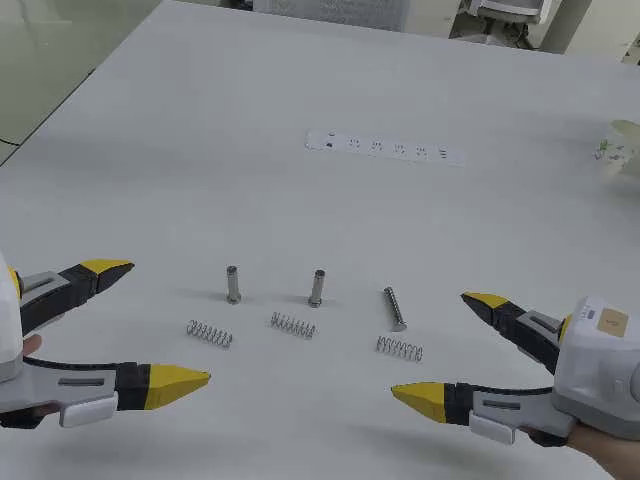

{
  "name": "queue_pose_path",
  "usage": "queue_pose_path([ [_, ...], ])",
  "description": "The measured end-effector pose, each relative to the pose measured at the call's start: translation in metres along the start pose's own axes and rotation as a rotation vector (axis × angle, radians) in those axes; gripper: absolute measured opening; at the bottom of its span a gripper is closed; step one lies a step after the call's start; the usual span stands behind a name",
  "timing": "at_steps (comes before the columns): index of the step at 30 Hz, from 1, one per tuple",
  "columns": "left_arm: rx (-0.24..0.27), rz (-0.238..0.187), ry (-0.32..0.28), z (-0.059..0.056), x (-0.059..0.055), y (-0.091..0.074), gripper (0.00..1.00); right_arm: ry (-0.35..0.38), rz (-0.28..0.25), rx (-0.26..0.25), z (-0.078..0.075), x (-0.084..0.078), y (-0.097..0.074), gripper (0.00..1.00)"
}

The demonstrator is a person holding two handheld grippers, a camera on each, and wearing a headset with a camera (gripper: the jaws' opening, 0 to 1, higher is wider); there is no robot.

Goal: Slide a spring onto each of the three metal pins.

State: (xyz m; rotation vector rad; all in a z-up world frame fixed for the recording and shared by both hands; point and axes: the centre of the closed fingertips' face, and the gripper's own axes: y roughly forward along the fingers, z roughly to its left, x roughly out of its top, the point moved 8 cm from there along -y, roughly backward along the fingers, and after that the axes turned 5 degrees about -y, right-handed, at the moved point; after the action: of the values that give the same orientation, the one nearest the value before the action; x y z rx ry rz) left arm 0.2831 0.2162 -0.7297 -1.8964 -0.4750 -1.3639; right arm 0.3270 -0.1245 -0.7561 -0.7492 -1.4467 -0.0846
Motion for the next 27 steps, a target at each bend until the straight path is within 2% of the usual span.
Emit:
queue_pose_path([
  [27,-0.001,-0.005,0.003,0.0021,0.0020,0.0002,0.91,-0.018,0.014,0.011,0.0020,-0.0009,0.0007,0.89],
])
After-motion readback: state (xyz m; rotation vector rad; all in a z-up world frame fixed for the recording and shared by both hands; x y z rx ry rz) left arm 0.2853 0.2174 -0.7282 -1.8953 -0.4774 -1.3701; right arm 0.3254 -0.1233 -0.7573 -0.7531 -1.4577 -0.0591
